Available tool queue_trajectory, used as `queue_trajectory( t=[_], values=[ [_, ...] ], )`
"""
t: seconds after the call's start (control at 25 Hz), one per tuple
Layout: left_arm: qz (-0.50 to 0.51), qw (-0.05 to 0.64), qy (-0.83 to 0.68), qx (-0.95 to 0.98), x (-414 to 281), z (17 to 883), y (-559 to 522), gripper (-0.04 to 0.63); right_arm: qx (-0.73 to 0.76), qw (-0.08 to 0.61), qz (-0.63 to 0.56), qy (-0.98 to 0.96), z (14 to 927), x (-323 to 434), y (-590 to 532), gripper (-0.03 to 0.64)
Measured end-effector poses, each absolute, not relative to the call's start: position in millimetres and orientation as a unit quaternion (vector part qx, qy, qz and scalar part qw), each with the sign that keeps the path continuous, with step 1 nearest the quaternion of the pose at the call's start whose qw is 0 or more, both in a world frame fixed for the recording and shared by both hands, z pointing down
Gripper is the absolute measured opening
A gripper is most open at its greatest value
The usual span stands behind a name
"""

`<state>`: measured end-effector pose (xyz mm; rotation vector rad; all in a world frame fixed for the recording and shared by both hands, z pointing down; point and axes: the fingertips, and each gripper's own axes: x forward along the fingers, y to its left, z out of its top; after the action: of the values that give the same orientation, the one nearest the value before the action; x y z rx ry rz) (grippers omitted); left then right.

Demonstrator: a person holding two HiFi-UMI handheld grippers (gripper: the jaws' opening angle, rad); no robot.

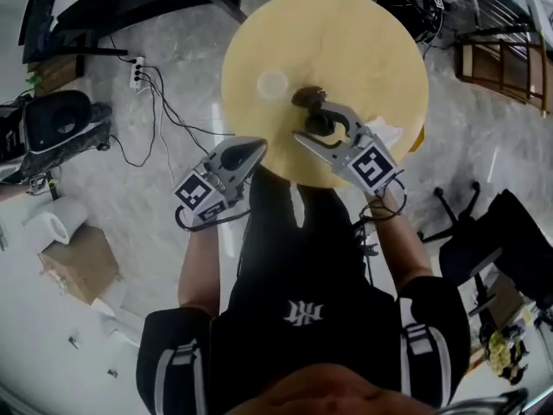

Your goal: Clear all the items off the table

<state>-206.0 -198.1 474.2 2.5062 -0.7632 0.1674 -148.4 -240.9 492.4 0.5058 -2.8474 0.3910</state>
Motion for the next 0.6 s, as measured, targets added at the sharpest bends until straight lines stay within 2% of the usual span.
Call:
queue_trajectory(
  t=[0.36, 0.6],
  values=[
    [0.060, 0.203, -0.294, 0.932, -212, 539, -236, 0.012, 0.220, 0.190, 0.080, -0.953, 565, -175, -285, 0.525],
    [0.049, 0.212, -0.282, 0.935, -209, 548, -239, 0.012, 0.188, 0.281, 0.074, -0.938, 604, -179, -299, 0.534]
  ],
)
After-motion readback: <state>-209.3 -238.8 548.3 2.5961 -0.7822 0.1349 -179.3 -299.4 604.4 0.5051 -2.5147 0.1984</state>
